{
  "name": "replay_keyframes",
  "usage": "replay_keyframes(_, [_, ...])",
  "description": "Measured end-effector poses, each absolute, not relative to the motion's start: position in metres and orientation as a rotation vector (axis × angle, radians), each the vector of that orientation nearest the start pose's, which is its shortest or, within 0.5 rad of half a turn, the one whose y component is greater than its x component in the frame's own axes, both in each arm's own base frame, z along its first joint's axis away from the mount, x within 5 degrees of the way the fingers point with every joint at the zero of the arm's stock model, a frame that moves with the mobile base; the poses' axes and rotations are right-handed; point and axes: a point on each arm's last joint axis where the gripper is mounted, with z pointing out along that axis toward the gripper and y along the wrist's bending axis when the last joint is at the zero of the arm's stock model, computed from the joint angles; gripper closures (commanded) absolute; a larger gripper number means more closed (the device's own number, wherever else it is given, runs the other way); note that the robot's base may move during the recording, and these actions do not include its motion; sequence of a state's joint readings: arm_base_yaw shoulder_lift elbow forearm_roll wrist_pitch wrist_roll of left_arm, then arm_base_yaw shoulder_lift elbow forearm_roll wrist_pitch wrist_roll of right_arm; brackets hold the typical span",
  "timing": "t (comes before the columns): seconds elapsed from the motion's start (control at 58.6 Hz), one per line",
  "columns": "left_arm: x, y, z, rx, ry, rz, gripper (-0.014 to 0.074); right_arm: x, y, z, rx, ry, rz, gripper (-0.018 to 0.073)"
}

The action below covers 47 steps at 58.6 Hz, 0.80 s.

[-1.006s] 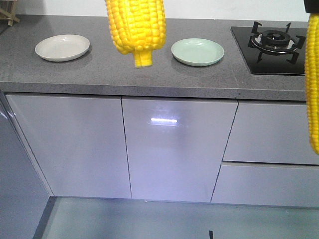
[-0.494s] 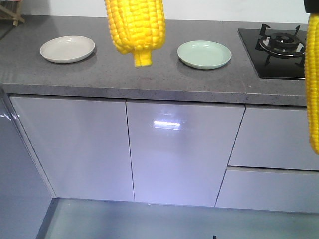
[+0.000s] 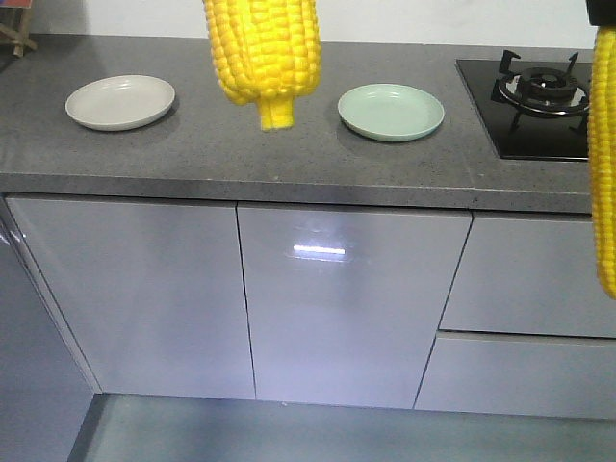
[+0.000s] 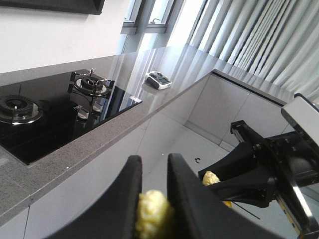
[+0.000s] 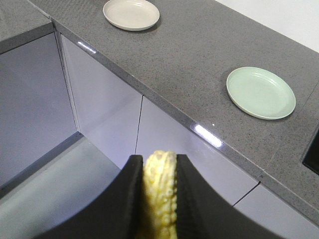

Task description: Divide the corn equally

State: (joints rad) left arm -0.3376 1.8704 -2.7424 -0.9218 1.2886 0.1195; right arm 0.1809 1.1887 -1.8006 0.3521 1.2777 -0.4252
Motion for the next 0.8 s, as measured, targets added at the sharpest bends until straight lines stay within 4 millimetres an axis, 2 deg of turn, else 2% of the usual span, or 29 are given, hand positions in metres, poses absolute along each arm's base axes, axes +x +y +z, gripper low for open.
replay_keyframes(0.801, [0.2637,-0.1664,0.5897,0.756,1.655,-1.160,0.0603,0.1727,0.0621,0.5319,-0.711,1.985,0.275,0.0565])
